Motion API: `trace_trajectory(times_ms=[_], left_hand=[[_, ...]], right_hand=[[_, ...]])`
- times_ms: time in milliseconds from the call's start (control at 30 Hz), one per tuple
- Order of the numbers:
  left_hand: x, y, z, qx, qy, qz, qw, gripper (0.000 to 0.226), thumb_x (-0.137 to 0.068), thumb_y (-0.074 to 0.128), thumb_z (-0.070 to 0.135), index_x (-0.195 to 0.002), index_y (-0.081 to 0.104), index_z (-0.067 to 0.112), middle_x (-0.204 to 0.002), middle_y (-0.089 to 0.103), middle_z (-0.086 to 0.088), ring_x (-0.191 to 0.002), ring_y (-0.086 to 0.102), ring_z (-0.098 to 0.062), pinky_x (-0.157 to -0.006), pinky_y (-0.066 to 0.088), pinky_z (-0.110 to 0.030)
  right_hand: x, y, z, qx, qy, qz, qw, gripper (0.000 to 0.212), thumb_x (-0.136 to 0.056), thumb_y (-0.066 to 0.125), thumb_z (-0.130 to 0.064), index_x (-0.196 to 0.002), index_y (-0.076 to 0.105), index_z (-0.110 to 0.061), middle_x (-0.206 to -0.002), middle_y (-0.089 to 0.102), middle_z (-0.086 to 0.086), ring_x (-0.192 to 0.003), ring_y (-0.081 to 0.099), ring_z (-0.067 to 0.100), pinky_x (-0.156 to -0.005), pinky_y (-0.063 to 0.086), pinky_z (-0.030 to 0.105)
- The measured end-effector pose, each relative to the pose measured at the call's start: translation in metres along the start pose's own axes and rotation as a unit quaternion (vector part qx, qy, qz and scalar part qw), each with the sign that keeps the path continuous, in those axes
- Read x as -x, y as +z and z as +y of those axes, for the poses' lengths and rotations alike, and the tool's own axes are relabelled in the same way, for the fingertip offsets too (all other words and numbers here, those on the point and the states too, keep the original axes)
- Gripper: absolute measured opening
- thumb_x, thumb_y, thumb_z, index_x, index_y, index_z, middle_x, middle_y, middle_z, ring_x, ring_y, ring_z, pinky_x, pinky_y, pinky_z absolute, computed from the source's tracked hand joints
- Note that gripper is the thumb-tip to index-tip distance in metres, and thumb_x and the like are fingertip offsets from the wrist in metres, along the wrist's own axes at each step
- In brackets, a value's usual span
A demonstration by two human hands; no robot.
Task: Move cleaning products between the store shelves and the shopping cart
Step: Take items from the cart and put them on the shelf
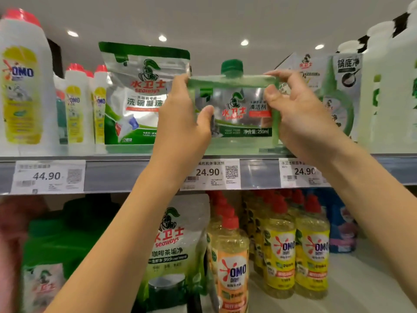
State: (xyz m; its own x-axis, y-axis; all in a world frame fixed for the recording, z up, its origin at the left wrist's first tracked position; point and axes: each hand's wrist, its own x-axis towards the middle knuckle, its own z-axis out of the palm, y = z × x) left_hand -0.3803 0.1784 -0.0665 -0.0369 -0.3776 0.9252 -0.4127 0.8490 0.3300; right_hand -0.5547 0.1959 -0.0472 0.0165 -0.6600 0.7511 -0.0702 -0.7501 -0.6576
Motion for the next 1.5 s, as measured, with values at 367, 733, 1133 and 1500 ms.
trace_trajectory(times_ms=[367,733,1133,1500], left_hand=[[0.007,0.005,0.004,-0.186,0.021,-0.015,0.982,0.071,-0.092,0.062,0.029,-0.149,0.026,0.007,-0.155,0.025,-0.006,-0.145,0.018,-0.015,-0.108,0.003,-0.011],[-0.001,0.008,0.010,-0.211,-0.035,-0.045,0.976,0.070,-0.088,0.068,0.022,-0.144,0.028,0.009,-0.150,0.029,-0.005,-0.136,0.033,-0.019,-0.105,0.012,-0.018],[-0.002,0.011,0.005,-0.256,-0.013,-0.044,0.966,0.078,-0.092,0.063,0.024,-0.151,0.016,0.008,-0.162,0.006,-0.008,-0.149,-0.001,-0.019,-0.109,-0.008,-0.020],[0.040,-0.015,0.029,-0.083,0.089,0.008,0.992,0.035,-0.090,0.066,0.026,-0.122,0.058,0.013,-0.124,0.061,0.002,-0.120,0.053,-0.004,-0.103,0.043,-0.021]], right_hand=[[0.002,-0.011,-0.002,0.354,-0.039,-0.115,0.927,0.056,-0.086,0.067,-0.041,-0.128,0.033,-0.023,-0.123,0.045,-0.008,-0.105,0.055,0.005,-0.087,0.046,0.018],[-0.007,-0.006,0.009,0.433,-0.060,-0.076,0.896,0.072,-0.080,0.069,-0.046,-0.137,0.033,-0.021,-0.134,0.046,-0.005,-0.114,0.042,0.008,-0.090,0.033,0.023],[-0.006,-0.008,0.017,0.426,-0.068,-0.060,0.900,0.103,-0.076,0.070,-0.054,-0.154,0.012,-0.019,-0.160,0.021,-0.001,-0.144,0.025,0.016,-0.117,0.026,0.038],[0.052,0.004,0.000,0.204,-0.275,0.001,0.940,0.031,-0.090,0.067,-0.016,-0.118,0.056,-0.012,-0.116,0.062,0.003,-0.112,0.059,0.013,-0.095,0.051,0.029]])
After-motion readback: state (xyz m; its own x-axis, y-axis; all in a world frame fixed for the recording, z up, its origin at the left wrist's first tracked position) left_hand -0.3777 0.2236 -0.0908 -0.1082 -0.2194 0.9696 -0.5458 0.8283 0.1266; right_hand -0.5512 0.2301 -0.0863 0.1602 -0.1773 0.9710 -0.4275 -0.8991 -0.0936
